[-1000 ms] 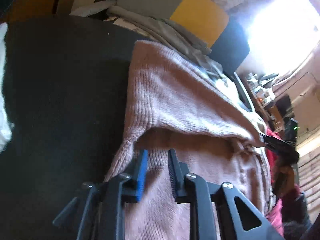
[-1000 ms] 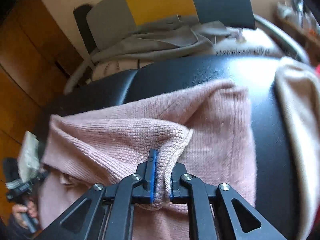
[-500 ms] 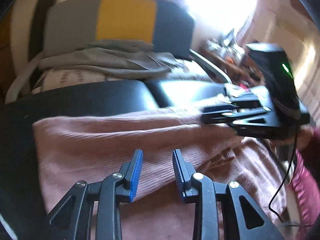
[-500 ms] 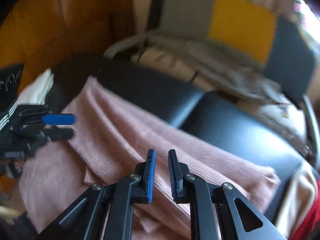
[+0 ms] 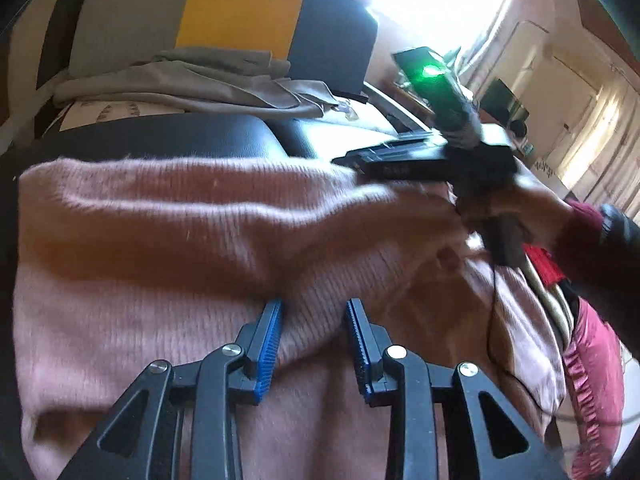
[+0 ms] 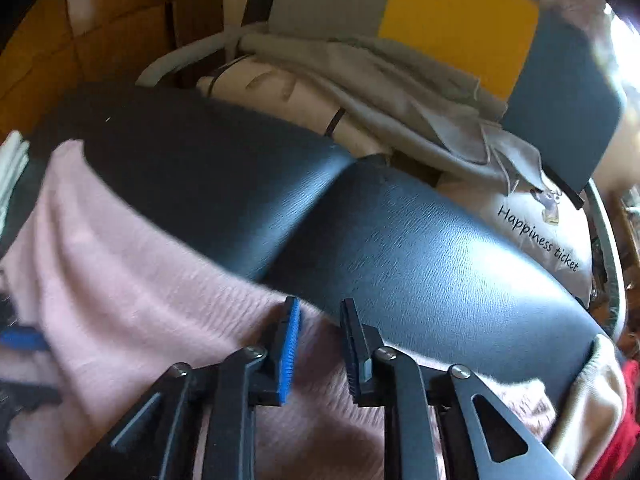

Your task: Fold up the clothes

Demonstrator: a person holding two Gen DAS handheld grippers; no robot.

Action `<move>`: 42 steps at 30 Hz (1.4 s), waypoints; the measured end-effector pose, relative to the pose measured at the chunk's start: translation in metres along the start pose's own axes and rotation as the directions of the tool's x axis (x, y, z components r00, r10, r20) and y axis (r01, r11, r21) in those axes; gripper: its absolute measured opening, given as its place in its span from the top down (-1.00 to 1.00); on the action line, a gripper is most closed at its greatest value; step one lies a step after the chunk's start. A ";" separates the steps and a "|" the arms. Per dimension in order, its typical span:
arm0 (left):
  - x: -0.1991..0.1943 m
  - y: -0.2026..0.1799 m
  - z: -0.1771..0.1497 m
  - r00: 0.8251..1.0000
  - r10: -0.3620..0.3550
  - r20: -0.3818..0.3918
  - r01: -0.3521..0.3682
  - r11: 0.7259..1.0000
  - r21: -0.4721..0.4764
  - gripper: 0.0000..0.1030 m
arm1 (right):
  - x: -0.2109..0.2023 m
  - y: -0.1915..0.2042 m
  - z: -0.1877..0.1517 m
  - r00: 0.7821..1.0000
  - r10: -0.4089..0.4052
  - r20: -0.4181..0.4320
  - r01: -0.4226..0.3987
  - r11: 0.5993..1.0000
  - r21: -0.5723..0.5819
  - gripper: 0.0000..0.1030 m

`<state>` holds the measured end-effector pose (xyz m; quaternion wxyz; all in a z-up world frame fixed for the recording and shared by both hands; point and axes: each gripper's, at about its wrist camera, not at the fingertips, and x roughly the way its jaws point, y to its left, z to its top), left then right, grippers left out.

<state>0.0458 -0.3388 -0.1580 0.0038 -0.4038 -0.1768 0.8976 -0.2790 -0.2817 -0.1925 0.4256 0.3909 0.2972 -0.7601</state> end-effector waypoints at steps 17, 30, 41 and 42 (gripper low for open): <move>0.012 0.013 0.027 0.996 0.087 0.009 -0.087 0.996 0.013 0.36 | -0.043 0.074 0.001 0.990 0.140 -0.013 -0.140 0.977 -0.160 0.16; 0.005 0.022 0.011 0.999 0.030 0.036 -0.028 0.998 -0.051 0.37 | -0.011 0.055 0.015 0.996 -0.084 0.009 0.084 0.996 -0.035 0.92; -0.016 0.036 0.062 0.989 0.089 0.115 -0.088 0.996 -0.015 0.36 | -0.096 0.053 -0.002 0.968 0.181 0.176 -0.188 0.982 0.027 0.84; -0.010 0.043 0.067 0.988 0.113 0.105 -0.112 0.994 -0.021 0.36 | -0.104 0.060 -0.007 0.959 0.218 0.179 -0.223 0.975 0.008 0.66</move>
